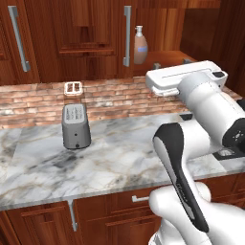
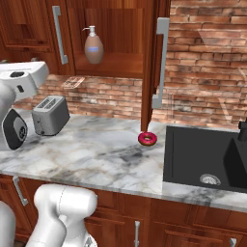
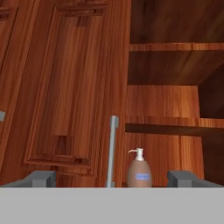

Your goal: Pick the sponge and soap dispenser from the cabinet and place them on the counter.

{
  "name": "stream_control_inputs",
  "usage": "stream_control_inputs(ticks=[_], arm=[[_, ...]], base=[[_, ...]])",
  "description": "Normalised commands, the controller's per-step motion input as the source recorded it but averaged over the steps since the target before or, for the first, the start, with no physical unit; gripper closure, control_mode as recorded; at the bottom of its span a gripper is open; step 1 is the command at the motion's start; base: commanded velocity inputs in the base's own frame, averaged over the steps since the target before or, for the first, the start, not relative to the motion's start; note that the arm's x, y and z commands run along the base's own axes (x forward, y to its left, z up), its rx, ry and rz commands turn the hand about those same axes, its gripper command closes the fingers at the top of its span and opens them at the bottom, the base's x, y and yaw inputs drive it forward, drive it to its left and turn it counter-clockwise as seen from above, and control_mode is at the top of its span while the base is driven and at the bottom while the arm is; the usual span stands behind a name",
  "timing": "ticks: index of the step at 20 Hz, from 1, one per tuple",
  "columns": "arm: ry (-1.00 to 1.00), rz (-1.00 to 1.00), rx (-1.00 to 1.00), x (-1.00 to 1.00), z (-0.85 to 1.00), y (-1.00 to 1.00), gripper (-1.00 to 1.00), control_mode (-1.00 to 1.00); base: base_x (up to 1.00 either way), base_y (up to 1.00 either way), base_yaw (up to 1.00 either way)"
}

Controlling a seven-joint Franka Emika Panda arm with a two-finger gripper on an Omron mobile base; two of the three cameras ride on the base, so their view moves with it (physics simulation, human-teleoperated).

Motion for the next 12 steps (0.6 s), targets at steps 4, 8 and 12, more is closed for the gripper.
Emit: stream_control_inputs(ticks=[4, 8, 12], arm=[[0.0, -0.11, 0.0, 0.23, 0.0, 0.0, -1.0, -1.0], [0.0, -0.07, 0.0, 0.26, 0.0, 0.04, -1.0, -1.0], [0.0, -0.01, 0.0, 0.32, 0.0, 0.16, -1.0, -1.0]], base=[[0.0, 0.0, 0.0], [0.0, 0.0, 0.0], [0.0, 0.0, 0.0]])
